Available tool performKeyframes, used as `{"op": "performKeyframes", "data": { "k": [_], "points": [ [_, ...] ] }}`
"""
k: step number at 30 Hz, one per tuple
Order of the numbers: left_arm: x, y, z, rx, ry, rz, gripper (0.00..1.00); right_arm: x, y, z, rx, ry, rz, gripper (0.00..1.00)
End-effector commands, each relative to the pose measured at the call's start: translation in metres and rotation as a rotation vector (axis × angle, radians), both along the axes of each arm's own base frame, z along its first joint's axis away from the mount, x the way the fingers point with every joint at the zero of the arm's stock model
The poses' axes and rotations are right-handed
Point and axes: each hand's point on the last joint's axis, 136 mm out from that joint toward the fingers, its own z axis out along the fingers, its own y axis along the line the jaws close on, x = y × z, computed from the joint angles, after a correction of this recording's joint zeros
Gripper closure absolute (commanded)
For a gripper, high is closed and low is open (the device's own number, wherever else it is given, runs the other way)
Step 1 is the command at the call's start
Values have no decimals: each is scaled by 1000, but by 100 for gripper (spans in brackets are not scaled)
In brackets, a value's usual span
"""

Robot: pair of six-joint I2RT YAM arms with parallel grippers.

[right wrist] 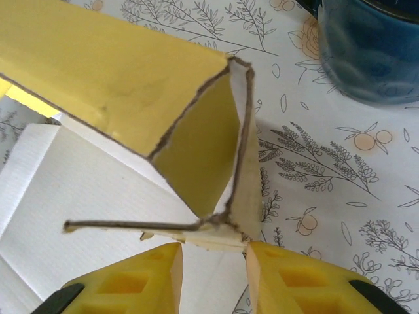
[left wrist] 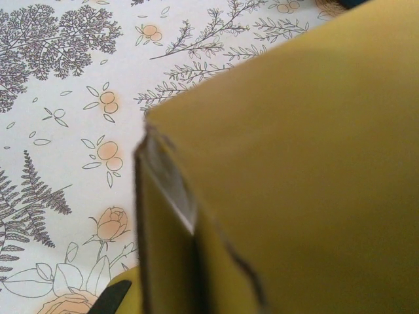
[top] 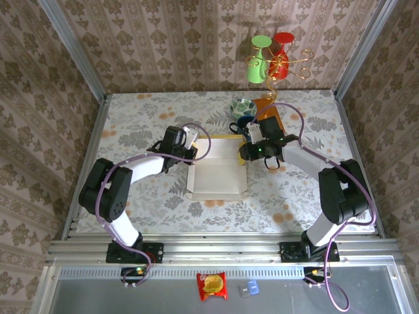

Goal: Fold the paper box

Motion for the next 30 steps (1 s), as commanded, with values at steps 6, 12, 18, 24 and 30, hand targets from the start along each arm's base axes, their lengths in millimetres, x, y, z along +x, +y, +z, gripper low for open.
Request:
{"op": "performKeyframes", "data": {
  "k": [6, 12, 18, 24, 30],
  "points": [
    [-2, -4, 6, 4, 0, -40, 100, 15, -11, -1, -188, -99, -36, 65],
    [-5, -1, 4, 20, 6, -40, 100, 24, -11, -3, -181, -126, -57, 61],
    [-2, 2, 4, 38, 7, -29, 100, 28, -3, -10, -142, -121, -50, 59],
    [2, 4, 4, 48, 11, -2, 100, 33, 2, -10, -120, -132, -71, 66],
    [3, 5, 2, 56, 22, 12, 100, 36, 4, -19, -183, -122, -112, 75]
  ]
}}
